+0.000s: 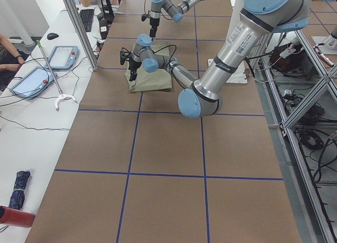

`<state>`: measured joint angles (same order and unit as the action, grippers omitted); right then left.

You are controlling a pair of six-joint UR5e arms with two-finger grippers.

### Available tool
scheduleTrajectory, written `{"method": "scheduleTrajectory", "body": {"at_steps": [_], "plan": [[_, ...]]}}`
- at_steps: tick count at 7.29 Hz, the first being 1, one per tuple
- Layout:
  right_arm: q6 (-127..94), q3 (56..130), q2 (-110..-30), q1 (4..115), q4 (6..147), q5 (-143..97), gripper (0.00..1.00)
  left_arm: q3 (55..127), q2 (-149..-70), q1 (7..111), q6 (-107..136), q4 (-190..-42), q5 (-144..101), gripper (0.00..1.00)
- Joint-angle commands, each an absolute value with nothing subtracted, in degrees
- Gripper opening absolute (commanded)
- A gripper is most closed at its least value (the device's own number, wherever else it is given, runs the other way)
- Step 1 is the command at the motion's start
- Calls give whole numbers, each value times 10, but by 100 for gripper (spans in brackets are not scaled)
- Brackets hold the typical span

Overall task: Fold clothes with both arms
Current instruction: 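Lower the right gripper to the folded shirt's side edge and grasp it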

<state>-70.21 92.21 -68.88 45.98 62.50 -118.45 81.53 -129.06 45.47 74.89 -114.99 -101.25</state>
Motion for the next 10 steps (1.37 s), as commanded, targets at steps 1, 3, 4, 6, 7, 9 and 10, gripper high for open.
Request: {"method": "scheduleTrajectory", "body": {"at_steps": [1,3,4,6,7,9,10], "plan": [[-705,979,-761,425,627,-1179,100,817,-1289,454,750,-1150,-1012,100],[-704,967,-750,386,628,-1139,100,817,-1287,453,750,-1151,-1012,100],[-704,961,-750,386,628,-1137,99,817,-1281,453,750,-1155,-1012,100],[-704,959,-749,384,628,-1142,69,817,-1280,453,749,-1156,-1012,100],[-704,961,-750,385,628,-1145,24,817,-1278,453,749,-1157,-1012,100],[-703,968,-755,387,628,-1146,0,817,-1278,453,749,-1157,-1012,100],[-703,969,-758,388,628,-1158,0,817,-1279,452,749,-1157,-1012,99]]}}
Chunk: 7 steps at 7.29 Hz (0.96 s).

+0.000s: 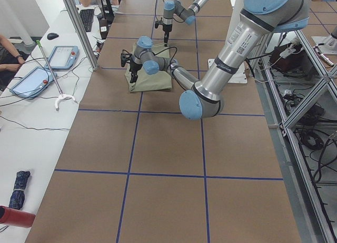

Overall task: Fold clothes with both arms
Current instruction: 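Lower the right gripper to the folded shirt's side edge and grasp it, then drag the shirt toward the robot with the right gripper, rotating it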

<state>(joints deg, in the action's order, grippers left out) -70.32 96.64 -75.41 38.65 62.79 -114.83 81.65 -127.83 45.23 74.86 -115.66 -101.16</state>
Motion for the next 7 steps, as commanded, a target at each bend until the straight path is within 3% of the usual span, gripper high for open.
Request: {"method": "scheduleTrajectory", "body": {"at_steps": [1,5,7], "plan": [[-704,988,-773,389,628,-1162,0,817,-1280,452,749,-1156,-1012,99],[-704,1152,-944,338,628,-1218,0,839,-1279,453,751,-1150,-1011,99],[-704,1198,-1020,274,624,-1255,0,845,-1278,453,752,-1150,-1009,99]]}}
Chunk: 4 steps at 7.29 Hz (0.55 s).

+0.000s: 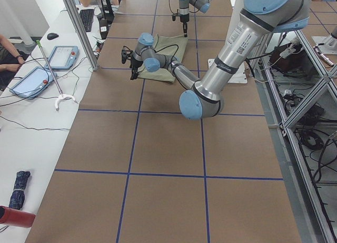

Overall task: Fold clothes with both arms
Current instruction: 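Drag the shirt toward the robot with the right gripper, rotating it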

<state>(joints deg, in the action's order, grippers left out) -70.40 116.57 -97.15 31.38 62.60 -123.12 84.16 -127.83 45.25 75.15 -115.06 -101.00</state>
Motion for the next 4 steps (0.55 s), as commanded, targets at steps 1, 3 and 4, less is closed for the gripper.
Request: {"method": "scheduleTrajectory", "body": {"at_steps": [1,3,4], "plan": [[-705,1216,-1035,242,624,-1266,0,847,-1278,453,752,-1150,-1008,99],[-705,1221,-1038,212,623,-1313,54,855,-1278,453,752,-1150,-1008,99],[-705,1226,-1039,213,621,-1324,100,856,-1278,453,751,-1150,-1008,99]]}}
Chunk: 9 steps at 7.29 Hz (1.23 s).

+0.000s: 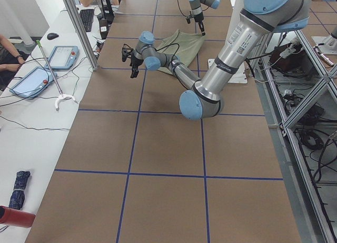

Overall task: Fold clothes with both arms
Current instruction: 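Drag the shirt toward the robot with the right gripper, rotating it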

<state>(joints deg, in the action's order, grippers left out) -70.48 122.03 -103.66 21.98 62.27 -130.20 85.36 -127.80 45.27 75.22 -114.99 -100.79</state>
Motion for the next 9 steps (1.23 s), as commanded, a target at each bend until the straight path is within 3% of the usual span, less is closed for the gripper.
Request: {"method": "scheduleTrajectory", "body": {"at_steps": [1,3,6,9], "plan": [[-705,1231,-1038,214,620,-1325,100,856,-1279,453,750,-1150,-1012,99],[-705,1234,-1017,299,620,-1319,100,880,-1270,435,758,-1150,-1033,99],[-704,1220,-967,415,620,-1285,100,968,-1226,312,943,-1120,-1044,99],[-705,1201,-930,434,620,-1279,100,991,-1223,208,1047,-1072,-988,99]]}}
